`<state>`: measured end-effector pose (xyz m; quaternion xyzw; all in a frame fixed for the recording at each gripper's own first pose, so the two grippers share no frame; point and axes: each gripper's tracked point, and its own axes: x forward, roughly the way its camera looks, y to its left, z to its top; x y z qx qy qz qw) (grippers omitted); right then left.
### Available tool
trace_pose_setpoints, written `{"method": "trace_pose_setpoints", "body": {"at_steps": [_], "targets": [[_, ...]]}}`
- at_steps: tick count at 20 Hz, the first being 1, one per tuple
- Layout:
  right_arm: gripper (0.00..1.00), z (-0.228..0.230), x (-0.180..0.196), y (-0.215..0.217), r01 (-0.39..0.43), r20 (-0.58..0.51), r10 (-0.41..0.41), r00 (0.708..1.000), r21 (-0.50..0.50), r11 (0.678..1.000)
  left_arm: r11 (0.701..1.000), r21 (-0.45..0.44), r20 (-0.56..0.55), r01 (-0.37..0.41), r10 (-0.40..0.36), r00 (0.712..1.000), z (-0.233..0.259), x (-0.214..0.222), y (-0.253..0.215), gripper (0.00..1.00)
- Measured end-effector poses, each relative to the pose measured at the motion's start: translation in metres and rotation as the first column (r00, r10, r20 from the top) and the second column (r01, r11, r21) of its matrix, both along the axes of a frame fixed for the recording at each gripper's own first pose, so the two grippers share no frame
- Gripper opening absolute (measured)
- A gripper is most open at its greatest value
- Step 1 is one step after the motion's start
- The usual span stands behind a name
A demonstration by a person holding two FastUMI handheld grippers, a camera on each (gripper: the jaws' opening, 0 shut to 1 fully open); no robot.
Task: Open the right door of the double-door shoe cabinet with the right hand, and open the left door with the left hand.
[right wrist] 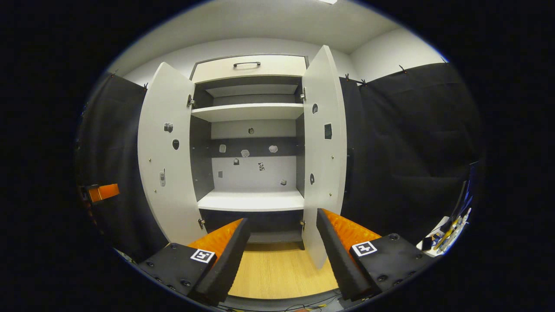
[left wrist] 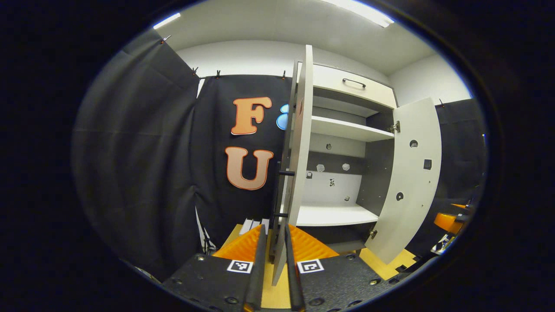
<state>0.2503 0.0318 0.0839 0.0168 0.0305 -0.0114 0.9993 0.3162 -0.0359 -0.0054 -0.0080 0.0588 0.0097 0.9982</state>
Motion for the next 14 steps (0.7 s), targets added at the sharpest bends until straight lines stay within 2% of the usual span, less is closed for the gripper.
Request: {"method": "trace_pose_setpoints", "body": {"at_steps": [1,2,4,6,7,9,11,14], "targets": [[0.99,0.000,-0.001,0.000,0.000,0.001,0.000,1.000,0.001,1.000,1.000,0.008,0.010,0.003,-0.003,1.000,0.004,-0.005,-0.005,0.31],[0.99,0.000,-0.001,0.000,0.002,0.002,-0.002,1.000,0.002,1.000,1.000,0.015,0.016,0.014,-0.014,1.000,0.007,-0.008,-0.008,0.47],[0.99,0.001,-0.002,0.000,0.003,0.005,-0.003,1.000,0.007,1.000,1.000,0.021,0.023,0.017,-0.017,1.000,0.010,-0.018,-0.013,0.36],[0.99,0.003,-0.002,0.000,0.006,0.012,-0.007,1.000,0.014,1.000,1.000,0.008,0.026,0.023,-0.023,0.999,0.012,-0.028,-0.020,0.57],[0.99,0.003,-0.002,0.000,0.006,0.015,-0.006,1.000,0.016,1.000,0.999,0.007,0.029,0.031,-0.031,0.999,0.014,-0.030,-0.025,0.72],[0.99,0.003,-0.003,0.000,0.007,0.015,-0.007,1.000,0.016,1.000,0.999,0.014,0.028,0.045,-0.045,0.999,0.014,-0.034,-0.031,0.80],[0.99,0.003,-0.004,0.000,0.009,0.017,-0.009,1.000,0.014,1.000,0.999,0.017,0.031,0.041,-0.041,0.999,0.015,-0.038,-0.031,0.93],[0.99,0.002,-0.005,0.001,0.003,0.011,-0.003,1.000,0.012,1.000,0.999,0.009,0.029,0.032,-0.032,0.999,0.014,-0.040,-0.032,0.95]]}}
